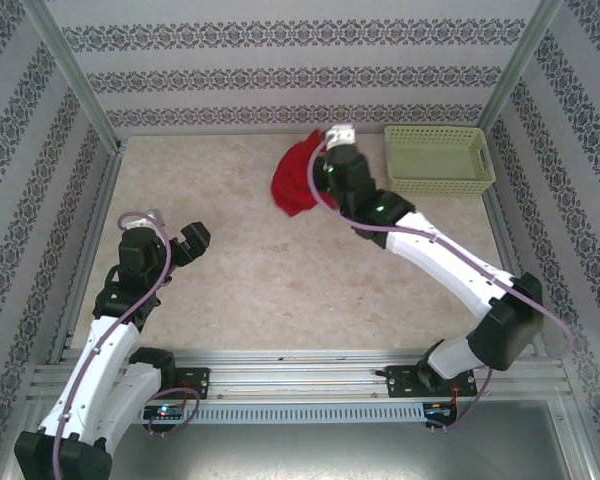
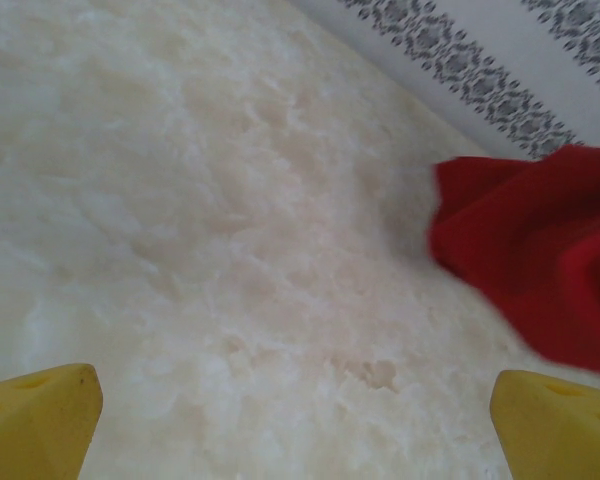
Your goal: Fold the inside-out t-shirt
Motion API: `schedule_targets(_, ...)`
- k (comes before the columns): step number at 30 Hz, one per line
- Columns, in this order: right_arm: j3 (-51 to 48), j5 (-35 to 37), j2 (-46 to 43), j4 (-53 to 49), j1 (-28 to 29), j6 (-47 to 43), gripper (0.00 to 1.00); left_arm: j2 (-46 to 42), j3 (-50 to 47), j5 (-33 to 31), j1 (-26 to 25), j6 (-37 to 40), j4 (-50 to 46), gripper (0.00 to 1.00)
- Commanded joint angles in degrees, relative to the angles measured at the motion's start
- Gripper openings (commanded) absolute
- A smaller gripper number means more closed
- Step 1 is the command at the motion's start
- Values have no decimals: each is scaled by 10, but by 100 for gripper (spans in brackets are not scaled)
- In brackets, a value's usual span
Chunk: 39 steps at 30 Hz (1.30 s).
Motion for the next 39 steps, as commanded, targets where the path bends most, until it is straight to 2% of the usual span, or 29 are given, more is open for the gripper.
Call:
schedule_targets(1,-73,-5,5,-88,8,83,40,6,16,11,-7,2,-67,100)
schedule_targets(3,-129,-10,-17,-103,8,117,61,19,16,23,-6,3,-81,100)
schedule_targets(6,-190,-24,-66,-106,7,142,74,55,18,46,-7,1,-81,100)
schedule_targets(8,-216,-42,-89,-100,3,161,78,87,24,58,-9,-4,-72,99)
schedule_targets(10,-238,-70,-97,-82,-4,180,78,126,36,62,-17,-6,-57,98)
schedule_targets(14,-243,-114,-68,-70,-13,210,78,229,83,22,-39,8,-45,97)
schedule_targets(18,-235,-114,-36,-73,-28,219,78,342,131,10,-56,13,-13,92)
schedule_targets(22,-228,-142,-10,-57,-47,211,76,452,201,-9,-93,32,-13,90)
schedule_targets(26,-202,-173,13,-48,-44,204,73,531,234,19,-102,20,4,85)
schedule_targets(29,-182,-169,25,-45,-32,196,73,571,244,36,-108,11,30,80)
schedule_targets(32,-161,-179,47,-43,-30,192,73,604,256,66,-117,7,54,66)
schedule_targets(35,-133,-193,78,-45,-29,184,72,619,267,74,-121,6,44,47)
schedule_targets(39,-71,-195,137,-86,-30,173,65,597,249,78,-122,6,53,23)
